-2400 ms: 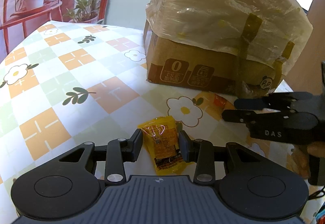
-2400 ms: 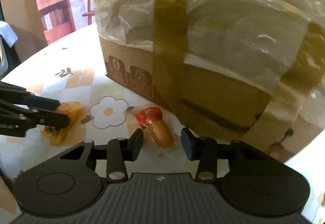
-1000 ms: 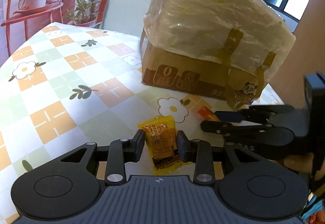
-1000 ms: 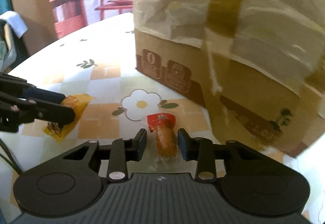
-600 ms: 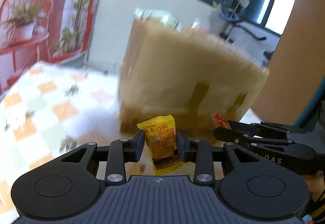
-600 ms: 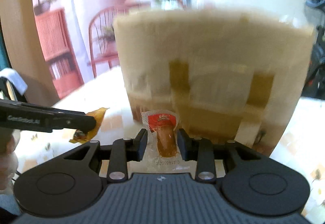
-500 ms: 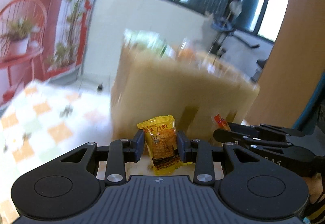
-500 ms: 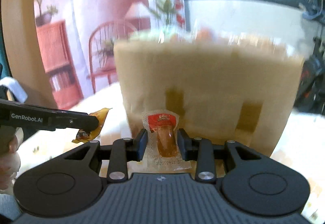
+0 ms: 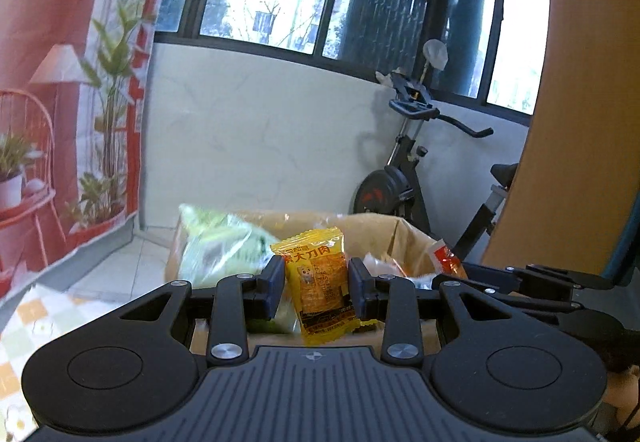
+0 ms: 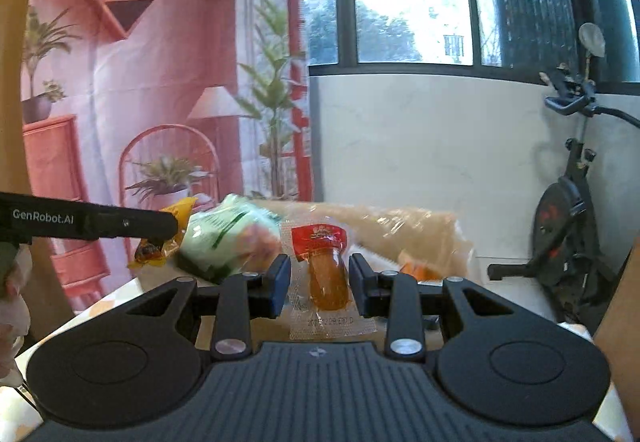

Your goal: Organize snacks

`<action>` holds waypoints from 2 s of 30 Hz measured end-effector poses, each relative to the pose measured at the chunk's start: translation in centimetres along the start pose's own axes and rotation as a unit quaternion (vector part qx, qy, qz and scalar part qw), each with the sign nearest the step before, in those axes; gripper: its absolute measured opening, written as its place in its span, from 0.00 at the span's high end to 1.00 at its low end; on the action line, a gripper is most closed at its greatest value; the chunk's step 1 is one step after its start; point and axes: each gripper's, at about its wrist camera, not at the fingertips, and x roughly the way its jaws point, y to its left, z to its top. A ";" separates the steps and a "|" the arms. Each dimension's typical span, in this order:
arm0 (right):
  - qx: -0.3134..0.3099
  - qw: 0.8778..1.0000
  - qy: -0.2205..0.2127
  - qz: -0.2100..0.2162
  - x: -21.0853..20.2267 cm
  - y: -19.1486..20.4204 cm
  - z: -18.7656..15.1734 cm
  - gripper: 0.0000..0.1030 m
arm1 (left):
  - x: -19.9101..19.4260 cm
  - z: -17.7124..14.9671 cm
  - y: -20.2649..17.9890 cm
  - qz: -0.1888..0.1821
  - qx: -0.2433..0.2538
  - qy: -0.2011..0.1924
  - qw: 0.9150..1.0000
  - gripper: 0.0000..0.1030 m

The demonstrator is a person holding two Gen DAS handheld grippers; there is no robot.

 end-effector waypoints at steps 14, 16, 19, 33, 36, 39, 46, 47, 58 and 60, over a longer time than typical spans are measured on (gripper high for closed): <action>-0.004 0.999 0.039 -0.032 4.6 -0.7 -0.2 0.65 | 3.7 0.1 0.1 0.034 0.038 0.038 0.998 0.63; -0.002 0.998 0.048 -0.033 4.9 -0.6 -0.2 0.64 | 3.6 0.0 0.3 0.034 0.044 0.044 0.998 0.50; -0.002 0.998 0.052 -0.041 4.8 -0.5 -0.3 0.62 | 2.9 0.0 0.6 0.032 0.048 0.038 0.998 0.30; 0.024 0.998 0.033 -0.051 0.4 0.8 1.3 0.03 | -2.7 1.0 1.3 0.041 0.015 0.017 0.999 0.06; 0.040 0.997 0.035 -0.059 -1.0 1.0 1.6 0.01 | -4.2 0.9 1.2 0.046 0.001 0.015 0.999 0.06; 0.044 0.996 0.040 -0.070 -2.4 1.6 1.8 0.00 | -5.4 0.7 1.4 0.050 -0.011 0.016 0.999 0.06; 0.039 0.995 0.037 -0.078 -6.2 3.4 1.6 0.00 | -8.7 -0.2 1.2 0.082 -0.024 0.013 0.996 0.05; 0.041 0.996 0.036 -0.077 -6.7 3.7 1.5 0.00 | -9.3 -0.3 1.2 0.085 -0.024 0.009 0.996 0.05; 0.045 0.996 0.009 -0.076 -13.0 7.1 1.3 0.00 | -15.4 -1.3 0.2 0.105 -0.003 -0.013 0.994 0.05; 0.049 0.996 0.007 -0.076 -14.1 7.7 1.1 0.00 | -16.2 -1.6 0.0 0.110 0.000 -0.012 0.994 0.06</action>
